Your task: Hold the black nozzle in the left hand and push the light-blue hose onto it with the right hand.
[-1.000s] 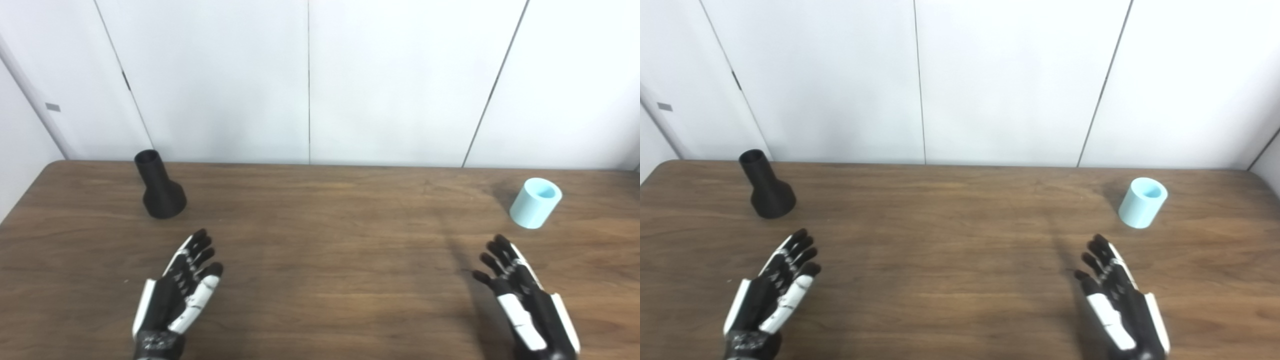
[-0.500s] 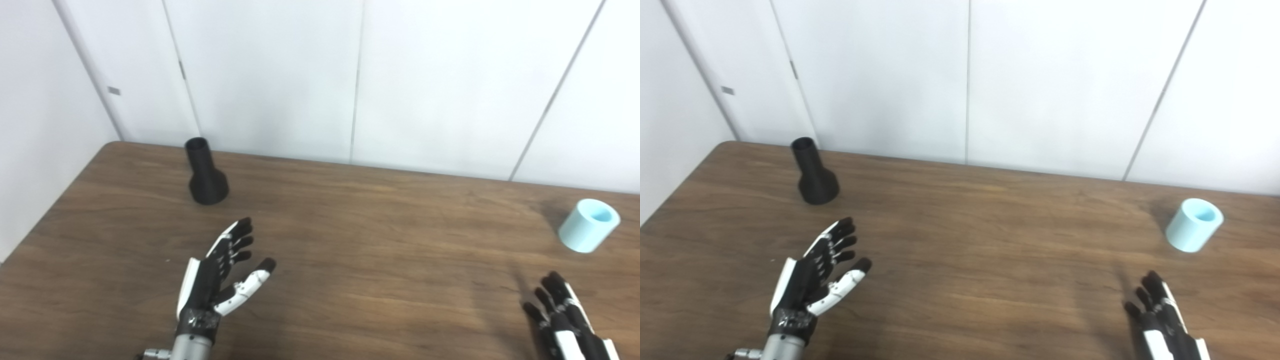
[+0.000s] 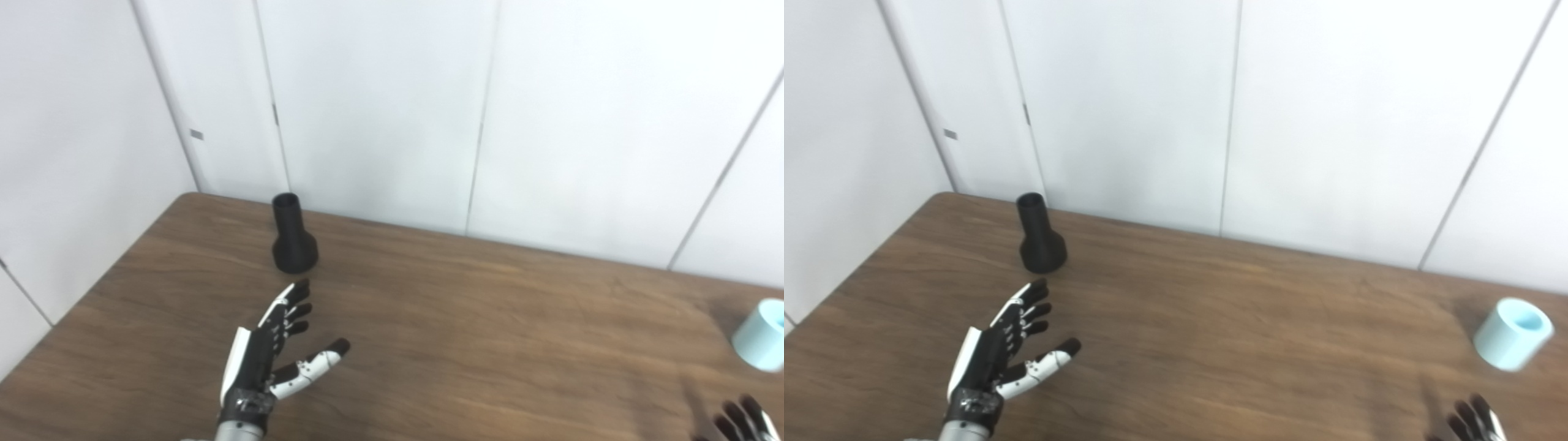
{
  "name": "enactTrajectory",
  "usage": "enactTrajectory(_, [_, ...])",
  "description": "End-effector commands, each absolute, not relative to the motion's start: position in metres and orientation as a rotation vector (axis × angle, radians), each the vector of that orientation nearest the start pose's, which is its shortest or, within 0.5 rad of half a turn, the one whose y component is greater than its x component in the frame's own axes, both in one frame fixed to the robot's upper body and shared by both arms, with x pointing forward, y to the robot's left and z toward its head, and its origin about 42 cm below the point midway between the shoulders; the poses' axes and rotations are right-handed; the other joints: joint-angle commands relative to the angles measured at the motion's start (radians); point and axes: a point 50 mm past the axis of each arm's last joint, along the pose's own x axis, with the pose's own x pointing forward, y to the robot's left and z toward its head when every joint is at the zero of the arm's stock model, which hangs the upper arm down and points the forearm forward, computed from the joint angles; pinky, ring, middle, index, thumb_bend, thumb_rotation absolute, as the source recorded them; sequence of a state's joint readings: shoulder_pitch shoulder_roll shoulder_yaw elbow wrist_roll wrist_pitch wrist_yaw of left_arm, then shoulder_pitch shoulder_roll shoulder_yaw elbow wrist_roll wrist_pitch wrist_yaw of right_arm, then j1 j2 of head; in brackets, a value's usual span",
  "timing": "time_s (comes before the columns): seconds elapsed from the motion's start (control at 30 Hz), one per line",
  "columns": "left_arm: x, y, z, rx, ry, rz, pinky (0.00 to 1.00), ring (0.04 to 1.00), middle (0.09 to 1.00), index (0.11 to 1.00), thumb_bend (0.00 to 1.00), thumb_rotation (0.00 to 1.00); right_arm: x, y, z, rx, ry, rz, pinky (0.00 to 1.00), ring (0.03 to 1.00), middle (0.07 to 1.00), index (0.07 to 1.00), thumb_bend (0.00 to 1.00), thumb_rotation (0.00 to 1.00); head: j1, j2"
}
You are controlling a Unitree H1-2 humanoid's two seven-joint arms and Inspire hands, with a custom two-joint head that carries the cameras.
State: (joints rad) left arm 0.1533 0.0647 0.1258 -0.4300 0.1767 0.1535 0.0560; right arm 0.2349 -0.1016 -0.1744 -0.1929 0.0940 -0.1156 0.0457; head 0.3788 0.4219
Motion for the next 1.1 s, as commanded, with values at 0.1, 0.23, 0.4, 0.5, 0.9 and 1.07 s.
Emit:
enactTrajectory(0.1, [0.233, 0.277, 0.187, 0.350, -0.180, 0.305, 0.82, 0.879, 0.907, 0.912, 0.79, 0.18, 0.189, -0.309, 0.095, -0.011, -0.066, -0.181, 0.87, 0.947, 0.959, 0.976, 0.45, 0.79, 0.026, -0.012])
enactTrajectory(0.23, [0.242, 0.286, 0.194, 0.380, -0.171, 0.344, 0.80, 0.879, 0.912, 0.911, 0.82, 0.16, 0.189, -0.312, 0.092, 0.008, -0.059, -0.180, 0.89, 0.962, 0.966, 0.985, 0.45, 0.78, 0.047, -0.023])
enactTrajectory(0.4, [0.257, 0.303, 0.202, 0.417, -0.186, 0.378, 0.85, 0.910, 0.931, 0.932, 0.83, 0.14, 0.189, -0.313, 0.091, 0.008, -0.052, -0.181, 0.90, 0.968, 0.974, 0.989, 0.44, 0.79, 0.060, -0.029])
enactTrajectory(0.5, [0.265, 0.312, 0.207, 0.480, -0.169, 0.391, 0.87, 0.907, 0.939, 0.939, 0.85, 0.19, 0.190, -0.313, 0.089, 0.007, -0.051, -0.182, 0.91, 0.963, 0.973, 0.989, 0.44, 0.79, 0.061, -0.030])
enactTrajectory(0.9, [0.314, 0.349, 0.223, 0.626, -0.156, 0.397, 0.87, 0.894, 0.954, 0.933, 0.92, 0.21, 0.192, -0.310, 0.089, 0.003, -0.053, -0.172, 0.93, 0.977, 0.986, 1.000, 0.43, 0.82, 0.054, -0.030])
enactTrajectory(1.07, [0.337, 0.363, 0.221, 0.730, -0.098, 0.413, 0.73, 0.856, 0.922, 0.921, 0.97, 0.22, 0.192, -0.308, 0.089, 0.004, -0.054, -0.168, 0.93, 0.980, 0.988, 1.000, 0.43, 0.83, 0.051, -0.025])
